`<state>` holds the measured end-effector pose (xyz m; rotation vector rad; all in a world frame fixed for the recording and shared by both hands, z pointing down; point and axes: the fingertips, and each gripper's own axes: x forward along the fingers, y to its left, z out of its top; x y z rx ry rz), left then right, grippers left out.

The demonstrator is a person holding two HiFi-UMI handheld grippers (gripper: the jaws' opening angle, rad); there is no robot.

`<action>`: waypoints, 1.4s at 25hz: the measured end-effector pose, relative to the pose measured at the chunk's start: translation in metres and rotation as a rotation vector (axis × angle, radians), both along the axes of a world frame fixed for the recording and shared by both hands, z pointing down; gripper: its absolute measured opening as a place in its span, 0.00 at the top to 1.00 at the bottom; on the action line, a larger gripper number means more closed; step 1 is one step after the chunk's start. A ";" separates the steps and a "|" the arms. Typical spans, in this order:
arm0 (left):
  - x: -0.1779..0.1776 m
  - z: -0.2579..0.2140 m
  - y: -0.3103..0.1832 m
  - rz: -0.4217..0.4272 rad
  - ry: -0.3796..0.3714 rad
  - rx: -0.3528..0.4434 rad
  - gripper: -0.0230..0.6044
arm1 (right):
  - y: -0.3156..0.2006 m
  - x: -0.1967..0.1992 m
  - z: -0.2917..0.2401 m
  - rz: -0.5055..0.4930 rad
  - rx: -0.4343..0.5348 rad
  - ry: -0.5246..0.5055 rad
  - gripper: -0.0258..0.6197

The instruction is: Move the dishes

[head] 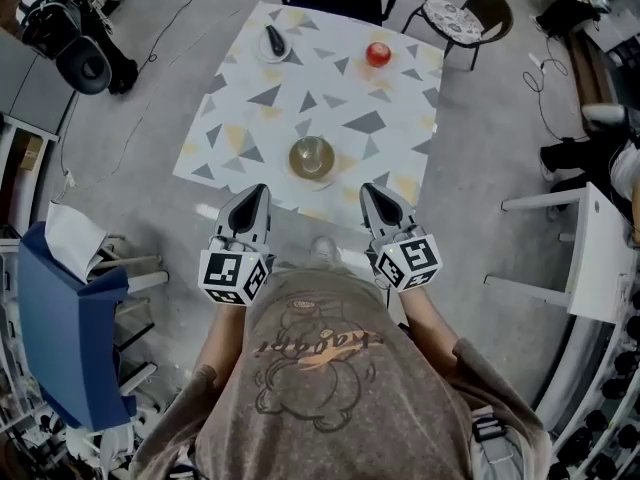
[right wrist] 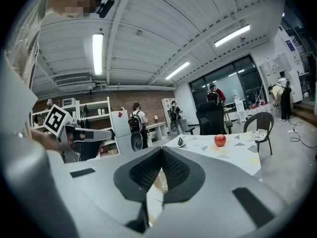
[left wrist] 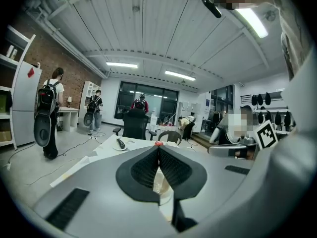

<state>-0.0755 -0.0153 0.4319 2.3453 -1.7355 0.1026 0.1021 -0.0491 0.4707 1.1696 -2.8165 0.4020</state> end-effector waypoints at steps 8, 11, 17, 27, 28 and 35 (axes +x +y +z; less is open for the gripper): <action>0.000 -0.001 -0.033 0.043 0.006 -0.004 0.93 | -0.024 -0.009 -0.010 0.005 0.017 0.002 0.96; 0.001 0.001 -0.045 0.085 0.009 -0.007 0.93 | -0.031 -0.011 -0.012 0.028 0.025 0.013 0.95; 0.002 0.002 -0.063 0.150 0.005 -0.011 0.93 | -0.039 -0.016 -0.013 0.070 0.033 0.014 0.95; -0.002 0.001 -0.074 0.194 0.005 -0.007 0.93 | -0.043 -0.035 -0.007 0.037 0.016 -0.002 0.78; -0.003 0.001 -0.075 0.195 0.007 -0.007 0.93 | -0.043 -0.037 -0.006 0.030 0.012 -0.003 0.76; -0.009 -0.001 -0.079 0.191 0.010 -0.006 0.93 | -0.049 -0.052 0.002 -0.027 0.005 0.004 0.52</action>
